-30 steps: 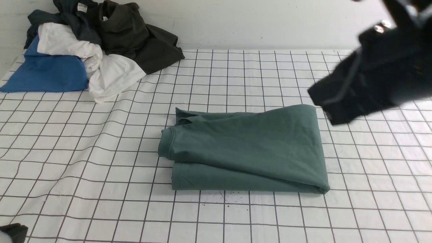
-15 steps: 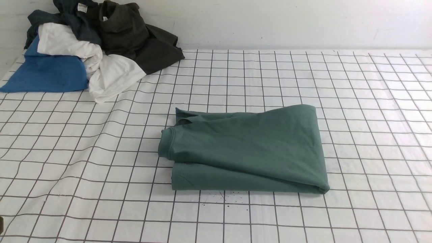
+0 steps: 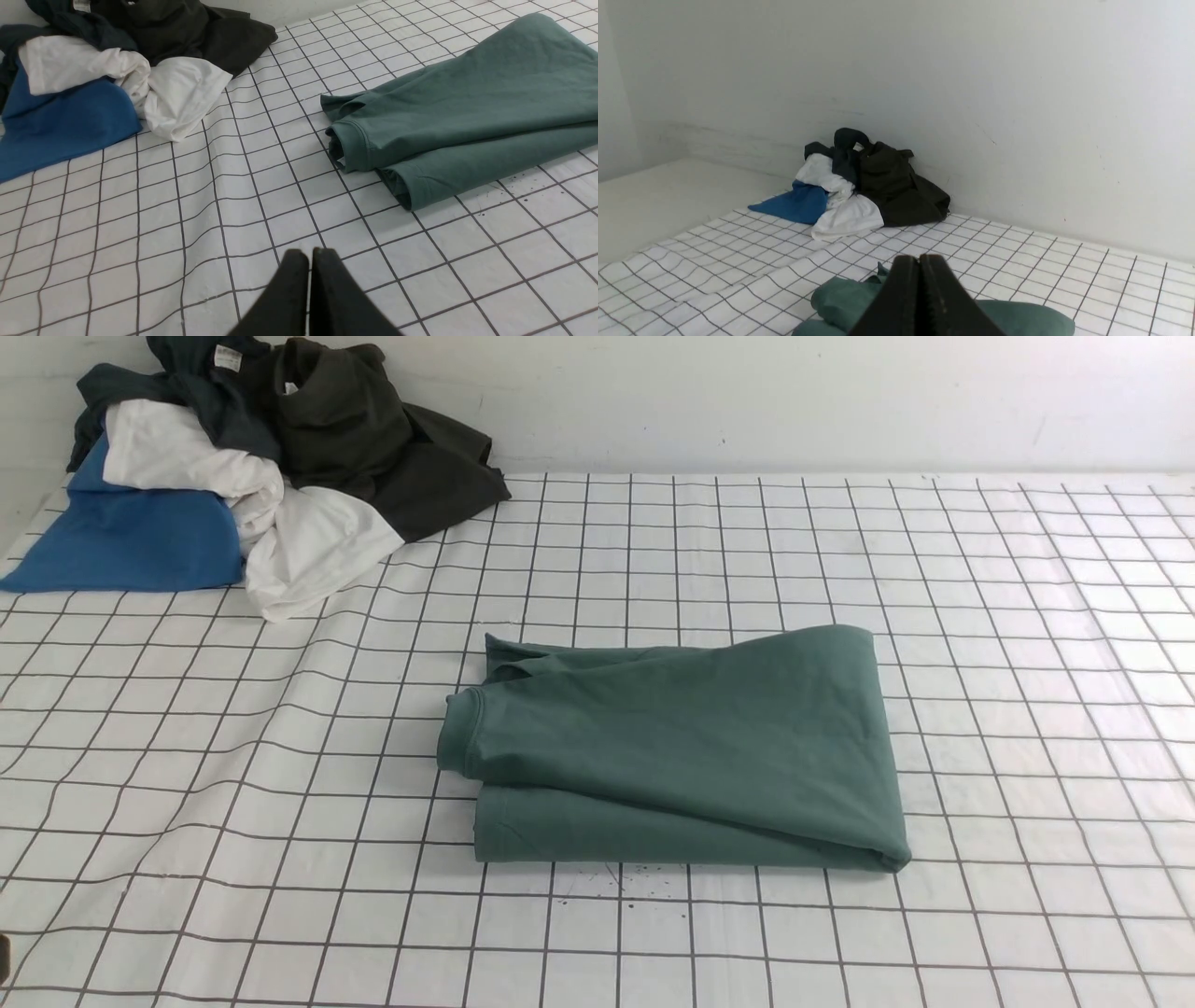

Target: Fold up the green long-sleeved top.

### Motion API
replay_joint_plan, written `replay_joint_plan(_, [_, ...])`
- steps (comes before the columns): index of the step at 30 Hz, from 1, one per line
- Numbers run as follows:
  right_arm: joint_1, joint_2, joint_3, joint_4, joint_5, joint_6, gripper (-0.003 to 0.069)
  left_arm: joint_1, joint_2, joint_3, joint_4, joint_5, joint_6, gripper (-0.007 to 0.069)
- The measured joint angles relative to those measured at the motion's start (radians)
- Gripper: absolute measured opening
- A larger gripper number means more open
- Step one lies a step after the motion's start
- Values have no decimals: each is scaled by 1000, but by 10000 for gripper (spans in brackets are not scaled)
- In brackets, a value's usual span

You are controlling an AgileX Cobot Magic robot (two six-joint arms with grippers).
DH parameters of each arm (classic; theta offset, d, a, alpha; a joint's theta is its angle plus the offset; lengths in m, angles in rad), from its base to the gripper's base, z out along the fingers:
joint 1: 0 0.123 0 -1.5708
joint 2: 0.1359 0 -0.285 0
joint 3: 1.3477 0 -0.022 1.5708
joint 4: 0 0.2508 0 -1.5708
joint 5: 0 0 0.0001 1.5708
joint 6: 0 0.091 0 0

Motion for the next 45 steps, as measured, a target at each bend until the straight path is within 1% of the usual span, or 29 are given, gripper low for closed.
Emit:
replay_joint_plan(2, [0, 0, 0, 13, 13, 1, -15, 0, 0, 0, 0, 0, 0, -7])
replay_joint_plan(4, [0, 0, 0, 53, 50, 2, -15, 0, 0, 0, 0, 0, 0, -7])
replay_joint_plan(8, [0, 0, 23, 68, 60, 3, -15, 0, 0, 0, 0, 0, 0, -7])
replay_joint_plan(10, [0, 0, 78, 59, 14, 4, -15, 0, 0, 0, -1, 0, 0, -7])
replay_joint_plan(12, [-6, -4, 165, 44, -69, 4, -15, 0, 0, 0, -1, 0, 0, -7])
replay_joint_plan(13, [-7, -5, 173, 43, -85, 4, -15, 0, 0, 0, -1, 0, 0, -7])
replay_joint_plan(14, [-21, -19, 242, 34, -135, 4, -15, 0, 0, 0, -1, 0, 0, -7])
replay_joint_plan(17, [-88, -56, 352, 30, -223, 4, -15, 0, 0, 0, -3, 0, 0, -7])
replay_joint_plan(18, [-94, -56, 359, 30, -223, 4, -15, 0, 0, 0, -3, 0, 0, -7])
replay_joint_plan(20, [-207, -70, 440, 51, -300, 4, -15, 0, 0, 0, -3, 0, 0, -7])
replay_joint_plan(21, [-244, -70, 466, 56, -320, 4, -15, 0, 0, 0, -4, 0, 0, -7])
replay_joint_plan(22, [-253, -70, 471, 58, -329, 4, -15, 0, 0, 0, -4, 0, 0, -7])
replay_joint_plan(23, [-301, -70, 495, 62, -348, 4, -15, 0, 0, 0, -4, 0, 0, -7])
replay_joint_plan(24, [-377, -70, 527, 63, -372, 4, -15, 0, 0, 0, -4, 0, 0, -7])
replay_joint_plan(27, [-510, -70, 590, 63, -392, 4, -15, 0, 0, 0, -4, 0, 0, -7])
replay_joint_plan(31, [-651, -70, 630, 67, -394, 4, -15, 0, 0, 0, -4, 3, 0, -7])
replay_joint_plan(32, [-657, -70, 630, 69, -394, 4, -15, 0, 0, 0, -4, 4, 0, -7])
replay_joint_plan(34, [-716, -70, 630, 80, -384, -9, -15, 0, 0, 0, -4, 4, 0, -7])
replay_joint_plan(36, [-732, -70, 630, 87, -369, -26, -15, 0, 0, 0, -4, 4, 0, -7])
replay_joint_plan(40, [-736, -70, 628, 108, -330, -67, -15, 0, 0, 0, -4, 5, 0, -7])
replay_joint_plan(45, [-736, -70, 628, 115, -330, -71, -15, 0, 0, 0, -4, 5, 0, -7])
